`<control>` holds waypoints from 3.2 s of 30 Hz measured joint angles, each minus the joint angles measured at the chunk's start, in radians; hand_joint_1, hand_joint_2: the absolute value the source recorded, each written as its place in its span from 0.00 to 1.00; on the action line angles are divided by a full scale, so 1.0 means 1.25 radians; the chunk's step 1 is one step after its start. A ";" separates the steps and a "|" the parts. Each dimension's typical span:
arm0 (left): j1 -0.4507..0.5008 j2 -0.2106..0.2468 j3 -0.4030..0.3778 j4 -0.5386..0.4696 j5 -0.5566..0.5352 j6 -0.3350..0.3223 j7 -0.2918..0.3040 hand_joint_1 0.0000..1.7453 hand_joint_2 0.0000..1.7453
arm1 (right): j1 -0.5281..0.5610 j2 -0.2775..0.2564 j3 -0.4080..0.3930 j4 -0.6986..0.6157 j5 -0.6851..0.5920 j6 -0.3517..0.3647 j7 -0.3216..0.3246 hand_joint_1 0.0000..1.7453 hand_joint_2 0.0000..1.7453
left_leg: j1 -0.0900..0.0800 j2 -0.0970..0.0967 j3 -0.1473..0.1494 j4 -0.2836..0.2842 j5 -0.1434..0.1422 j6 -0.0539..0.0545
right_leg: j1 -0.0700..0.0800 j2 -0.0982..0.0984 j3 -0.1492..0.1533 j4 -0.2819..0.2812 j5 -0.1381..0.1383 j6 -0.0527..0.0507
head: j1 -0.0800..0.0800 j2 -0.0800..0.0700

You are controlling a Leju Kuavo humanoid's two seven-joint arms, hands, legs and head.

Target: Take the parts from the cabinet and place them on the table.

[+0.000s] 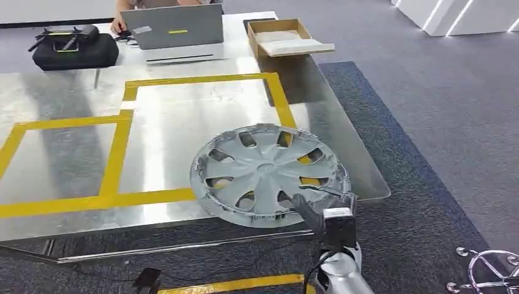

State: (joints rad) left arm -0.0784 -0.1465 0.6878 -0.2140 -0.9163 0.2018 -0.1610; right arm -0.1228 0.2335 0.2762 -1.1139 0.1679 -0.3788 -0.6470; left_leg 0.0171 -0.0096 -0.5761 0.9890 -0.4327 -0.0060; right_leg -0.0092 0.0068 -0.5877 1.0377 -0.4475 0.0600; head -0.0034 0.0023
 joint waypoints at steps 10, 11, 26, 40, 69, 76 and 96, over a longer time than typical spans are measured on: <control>-0.003 0.000 0.000 0.000 -0.003 0.000 0.000 0.00 0.00 | -0.003 0.000 0.001 -0.002 -0.002 0.002 0.000 0.00 1.00 | -0.001 0.001 -0.115 0.241 -0.126 -0.033 | 0.004 0.002 -0.002 -0.021 0.007 -0.047 | -0.009 0.000; -0.002 0.000 0.000 0.000 -0.003 0.000 0.000 0.00 0.00 | -0.002 0.000 0.001 -0.002 -0.002 0.002 0.000 0.00 1.00 | -0.001 0.001 -0.124 0.260 -0.127 -0.033 | 0.005 0.002 -0.004 -0.021 0.007 -0.047 | -0.009 0.000; -0.005 -0.004 -0.004 0.000 -0.018 -0.014 0.009 0.00 0.00 | -0.004 0.000 0.002 -0.002 -0.002 0.003 -0.001 0.00 1.00 | -0.003 0.002 -0.007 -0.001 0.004 0.011 | 0.005 0.001 -0.117 0.232 -0.113 0.001 | -0.002 0.000; -0.004 -0.004 -0.006 0.000 -0.027 -0.020 0.016 0.00 0.00 | -0.003 0.000 0.003 -0.002 -0.002 0.002 -0.002 0.00 1.00 | -0.004 0.001 -0.100 0.188 -0.099 -0.034 | 0.007 -0.001 0.014 -0.029 0.005 -0.050 | -0.009 0.000; -0.003 -0.006 -0.005 0.000 -0.028 -0.028 0.025 0.00 0.00 | -0.008 0.000 0.004 -0.002 -0.001 0.003 0.000 0.00 1.00 | -0.005 0.002 -0.054 0.085 -0.054 -0.029 | 0.006 0.001 0.016 -0.029 0.004 -0.049 | -0.011 0.000; -0.003 -0.006 -0.005 0.000 -0.029 -0.028 0.026 0.00 0.00 | -0.003 0.000 0.004 -0.002 -0.002 0.003 0.001 0.00 1.00 | -0.005 0.002 0.008 0.055 -0.030 -0.022 | 0.008 0.002 -0.012 -0.028 0.026 -0.040 | -0.011 0.000; -0.005 -0.006 -0.004 0.000 -0.031 -0.029 0.042 0.00 1.00 | -0.004 -0.001 0.004 -0.004 -0.003 0.003 0.003 0.00 1.00 | -0.008 0.004 -0.001 -0.009 0.018 -0.013 | 0.014 0.004 0.029 -0.026 -0.006 -0.026 | -0.005 0.000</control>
State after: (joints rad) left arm -0.0840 -0.1537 0.6825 -0.2140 -0.9548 0.1656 -0.1087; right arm -0.1281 0.2319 0.2811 -1.1189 0.1640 -0.3750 -0.6436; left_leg 0.0069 -0.0046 -0.5768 0.9772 -0.4097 -0.0217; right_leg 0.0077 0.0112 -0.5513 1.0053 -0.4546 0.0278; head -0.0095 0.0023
